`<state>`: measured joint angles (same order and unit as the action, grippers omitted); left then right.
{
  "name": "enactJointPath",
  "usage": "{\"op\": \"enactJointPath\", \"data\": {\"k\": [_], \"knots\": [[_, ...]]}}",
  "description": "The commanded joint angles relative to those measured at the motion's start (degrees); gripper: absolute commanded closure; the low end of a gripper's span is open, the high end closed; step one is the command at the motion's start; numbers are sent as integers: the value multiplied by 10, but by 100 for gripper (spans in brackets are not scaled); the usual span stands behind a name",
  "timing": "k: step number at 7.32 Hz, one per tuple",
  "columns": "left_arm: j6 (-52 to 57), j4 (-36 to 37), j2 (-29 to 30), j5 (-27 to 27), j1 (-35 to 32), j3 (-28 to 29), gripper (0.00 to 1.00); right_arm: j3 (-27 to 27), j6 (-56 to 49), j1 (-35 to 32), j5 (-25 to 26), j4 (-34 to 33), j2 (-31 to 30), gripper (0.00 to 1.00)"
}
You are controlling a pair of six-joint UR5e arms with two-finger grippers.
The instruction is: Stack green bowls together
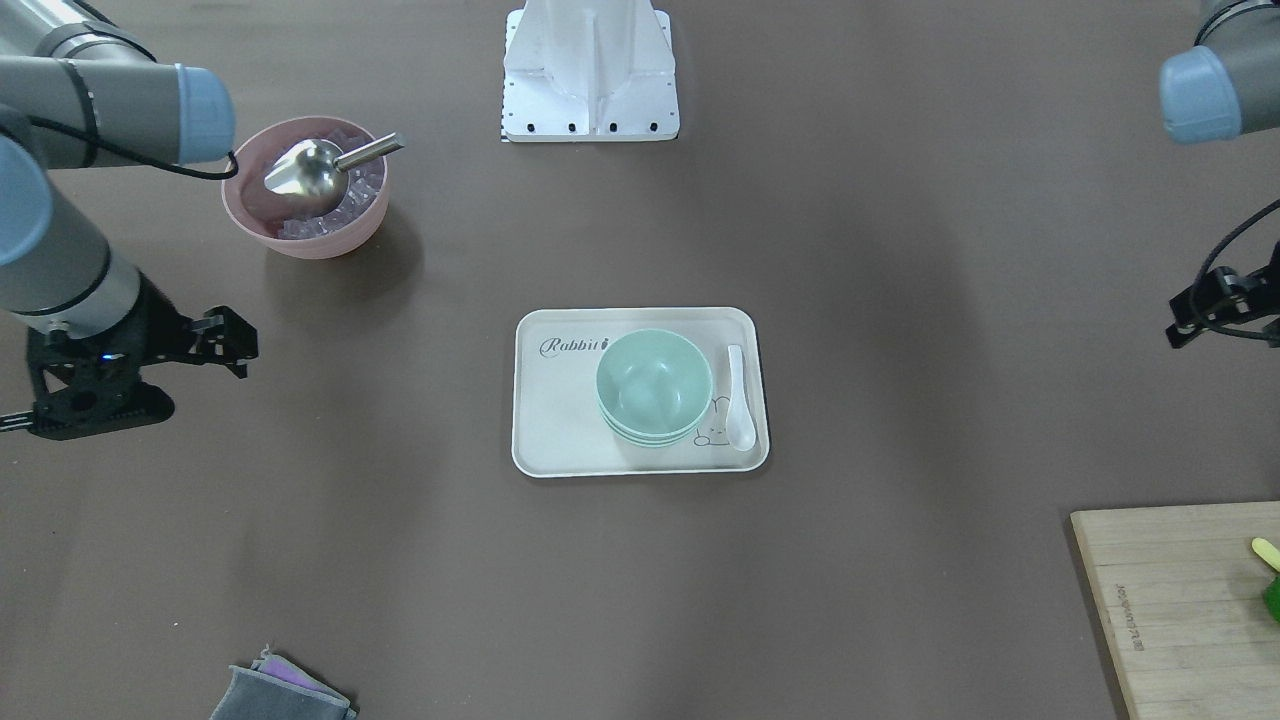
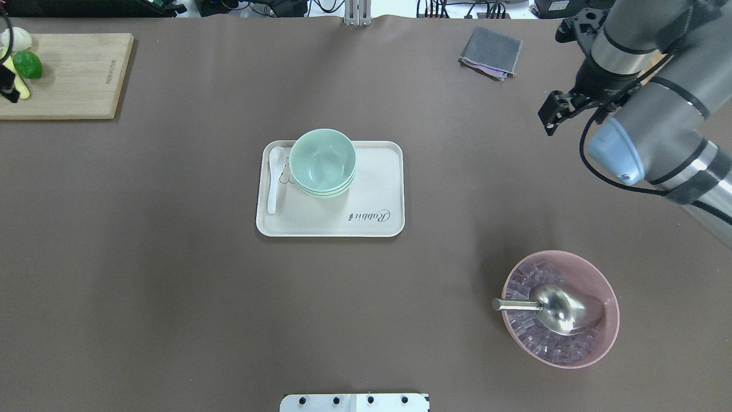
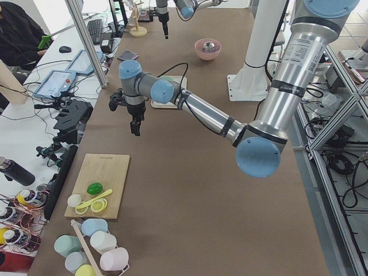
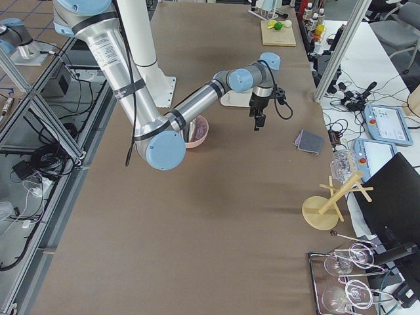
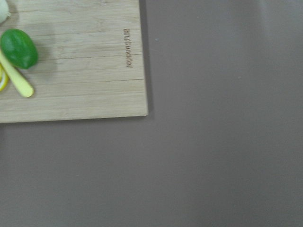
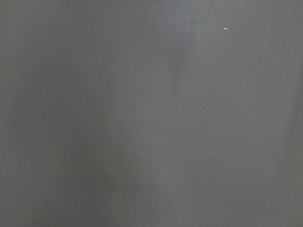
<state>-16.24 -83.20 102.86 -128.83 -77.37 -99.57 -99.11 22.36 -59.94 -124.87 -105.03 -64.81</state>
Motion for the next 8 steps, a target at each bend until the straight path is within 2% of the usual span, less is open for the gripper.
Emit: {"op": "enactJointPath", "data": {"k": [1,2,4,6,8], "knots": [[61,-62,-61,-22,-79,36,2,1,-123,-80,-20,1,-67,0],[61,-63,-57,-24,-84,52,2,2,-168,-115,-22,2,-100,0],[64,-60,-63,-26,-117,51,2,3,-228,-161,-28,16,-156,0],[65,-66,-71,-20,-131,71,2,3,-239,-193,-34,85,-222,0],[61,-64,-75,-20,-132,75,2,27,-243,-240,-69,84,-238,0]]}}
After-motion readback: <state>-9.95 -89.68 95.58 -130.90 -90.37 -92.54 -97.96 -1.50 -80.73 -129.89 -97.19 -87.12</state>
